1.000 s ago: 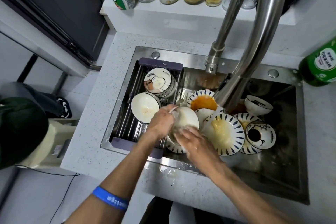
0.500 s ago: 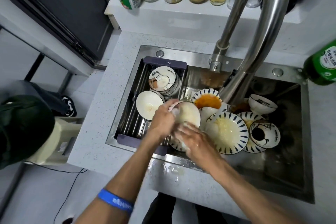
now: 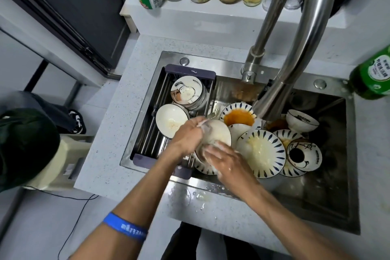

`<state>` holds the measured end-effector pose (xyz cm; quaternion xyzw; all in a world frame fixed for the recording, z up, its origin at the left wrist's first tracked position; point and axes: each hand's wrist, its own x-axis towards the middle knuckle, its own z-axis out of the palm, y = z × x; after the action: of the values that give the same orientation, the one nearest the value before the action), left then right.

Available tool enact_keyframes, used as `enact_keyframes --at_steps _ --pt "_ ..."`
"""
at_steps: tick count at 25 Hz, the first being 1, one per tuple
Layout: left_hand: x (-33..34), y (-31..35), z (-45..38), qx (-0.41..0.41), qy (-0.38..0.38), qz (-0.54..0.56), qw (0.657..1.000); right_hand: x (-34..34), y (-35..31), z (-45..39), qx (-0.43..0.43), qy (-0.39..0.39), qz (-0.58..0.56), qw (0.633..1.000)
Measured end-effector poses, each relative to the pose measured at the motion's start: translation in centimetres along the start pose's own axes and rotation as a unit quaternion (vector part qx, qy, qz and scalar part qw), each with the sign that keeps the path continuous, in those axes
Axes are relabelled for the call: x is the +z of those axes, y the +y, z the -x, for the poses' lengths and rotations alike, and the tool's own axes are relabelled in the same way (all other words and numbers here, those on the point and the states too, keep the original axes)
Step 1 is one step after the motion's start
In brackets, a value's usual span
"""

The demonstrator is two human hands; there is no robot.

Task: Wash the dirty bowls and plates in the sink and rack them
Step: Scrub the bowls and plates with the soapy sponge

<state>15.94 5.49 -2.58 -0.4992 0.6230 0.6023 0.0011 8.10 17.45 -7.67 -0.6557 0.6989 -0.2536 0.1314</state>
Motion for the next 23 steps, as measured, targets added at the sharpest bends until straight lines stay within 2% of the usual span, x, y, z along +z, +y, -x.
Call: enact_keyframes --at_steps 2,3,5,6,7,8,9,10,12,13,14,15,16,18,20,22,23 --pt "0.5 -0.4 0.8 0.026 0.102 0.037 0.994 0.3 -0.4 0.3 0.065 0.001 -0.078 0.995" --pt "0.4 -0.2 1.2 0.025 0.105 0.043 0.993 0.3 -0.7 0.4 0.057 0.006 -0.069 0.996" --pt "-0.6 0.6 0.8 -0.027 0.013 -0.012 0.999 -0.1 -0.4 0.4 -0.043 -0.009 0.040 0.998" --pt "-1.3 1.1 0.1 -0.055 -0.011 -0.006 0.998 -0.1 0.2 0.4 -0.075 0.004 0.077 0.994" --pt "-1.7 1.2 -0.3 -0.065 -0.008 0.055 0.996 -0.4 0.2 -0.1 -0.052 0.022 0.045 0.997" --pt "-1.6 0.9 -0.3 -0.054 -0.003 0.165 0.985 -0.7 -0.3 -0.9 0.006 0.040 -0.033 0.999" --pt "-1.0 0.4 0.2 -0.046 -0.013 0.300 0.953 -1.4 -1.1 -1.8 0.099 0.072 -0.149 0.981" --pt "-0.1 -0.4 0.9 -0.059 -0.017 0.401 0.914 -1.9 -1.7 -2.5 0.203 0.086 -0.295 0.930" --pt "1.5 -2.2 0.8 -0.109 -0.004 0.477 0.872 -2.5 -1.8 -2.8 0.347 0.059 -0.558 0.751" --pt "1.7 -2.5 0.6 -0.129 -0.003 0.486 0.865 -2.7 -1.4 -2.5 0.384 0.063 -0.637 0.666" --pt "1.7 -2.6 0.3 -0.137 -0.012 0.498 0.856 -2.9 -1.2 -2.4 0.404 0.072 -0.688 0.598" --pt "1.8 -2.8 0.1 -0.135 -0.016 0.514 0.847 -3.3 -1.1 -2.8 0.417 0.088 -0.713 0.557" --pt "2.1 -3.0 0.1 -0.128 -0.014 0.530 0.838 -3.5 -1.0 -3.4 0.432 0.109 -0.714 0.540" --pt "2.0 -3.6 0.5 -0.102 -0.003 0.557 0.824 -3.5 -0.9 -5.2 0.479 0.124 -0.669 0.554" --pt "1.2 -4.0 0.9 -0.042 -0.003 0.589 0.807 -2.9 -0.8 -6.4 0.533 0.131 -0.607 0.575" --pt "0.4 -3.3 1.4 0.004 -0.035 0.583 0.812 -2.2 0.0 -7.2 0.551 0.152 -0.584 0.576" --pt "0.2 -3.1 1.4 0.016 -0.046 0.563 0.825 -2.1 0.5 -7.6 0.547 0.147 -0.584 0.582"
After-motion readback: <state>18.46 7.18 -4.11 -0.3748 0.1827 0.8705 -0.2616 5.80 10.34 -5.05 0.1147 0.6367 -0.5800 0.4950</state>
